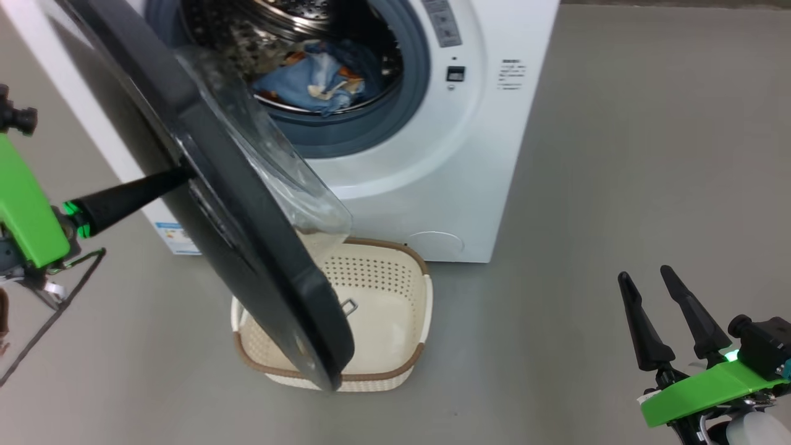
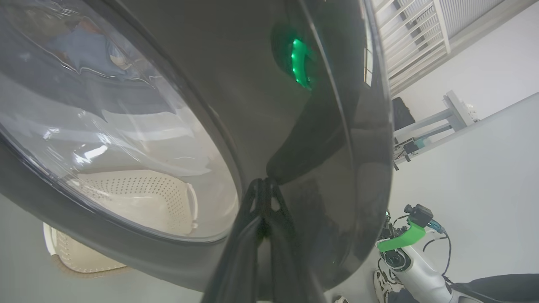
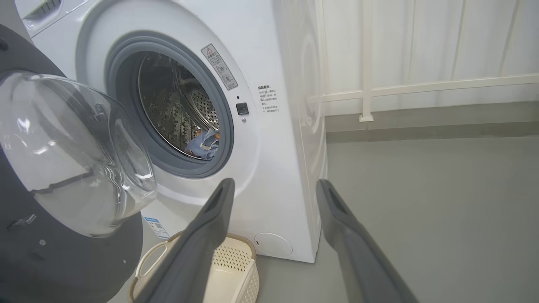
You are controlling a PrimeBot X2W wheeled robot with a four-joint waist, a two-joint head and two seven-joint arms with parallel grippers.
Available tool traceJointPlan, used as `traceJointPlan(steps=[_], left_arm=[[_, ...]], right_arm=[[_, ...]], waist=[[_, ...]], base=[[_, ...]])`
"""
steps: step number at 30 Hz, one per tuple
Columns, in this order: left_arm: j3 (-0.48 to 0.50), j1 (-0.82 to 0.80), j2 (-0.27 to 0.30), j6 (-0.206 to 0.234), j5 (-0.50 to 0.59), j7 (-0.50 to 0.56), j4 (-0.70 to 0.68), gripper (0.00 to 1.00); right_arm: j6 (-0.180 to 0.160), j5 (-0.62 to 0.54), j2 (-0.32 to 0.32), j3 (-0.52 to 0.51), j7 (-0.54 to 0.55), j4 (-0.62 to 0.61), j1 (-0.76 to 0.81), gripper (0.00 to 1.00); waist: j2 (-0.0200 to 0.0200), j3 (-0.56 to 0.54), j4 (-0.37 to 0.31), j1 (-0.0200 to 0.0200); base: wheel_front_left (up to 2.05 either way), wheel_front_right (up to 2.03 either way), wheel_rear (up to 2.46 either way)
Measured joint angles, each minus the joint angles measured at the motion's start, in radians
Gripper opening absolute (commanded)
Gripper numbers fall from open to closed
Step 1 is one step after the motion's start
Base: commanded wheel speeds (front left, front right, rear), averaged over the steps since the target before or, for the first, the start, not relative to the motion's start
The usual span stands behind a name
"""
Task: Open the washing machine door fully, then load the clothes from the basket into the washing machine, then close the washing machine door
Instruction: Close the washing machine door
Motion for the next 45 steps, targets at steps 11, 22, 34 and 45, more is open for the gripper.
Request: traceJointPlan(steps=[11,22,34,45], left_arm=[[-0.006,-0.001,0.008,0.0,0.04,-0.109,0.034,0.0],[-0.017,-0.002,0.021,0.0,0.048,-0.169,0.05,0.0],[-0.038,0.009,0.026,0.0,0.022,-0.198,0.042,0.0],[-0.037,0.175,0.064,0.0,0.017,-0.281,-0.015,0.38]], right_arm=[[0.0,-0.001,0.004,-0.016,0.0,-0.003,0.0,1.0],[0.0,-0.002,0.011,-0.025,0.0,-0.007,0.002,1.0],[0.0,-0.003,0.012,-0.03,0.0,-0.007,0.014,1.0],[0.0,-0.003,0.009,-0.03,0.0,-0.005,0.031,1.0]], waist=[[0.0,0.009,-0.13,0.0],[0.0,0.019,-0.19,0.0],[0.0,0.007,-0.152,0.0],[0.0,-0.03,-0.1,0.0]], base=[[0.0,0.0,0.0],[0.0,0.0,0.0],[0.0,0.0,0.0],[0.0,0.0,0.0]])
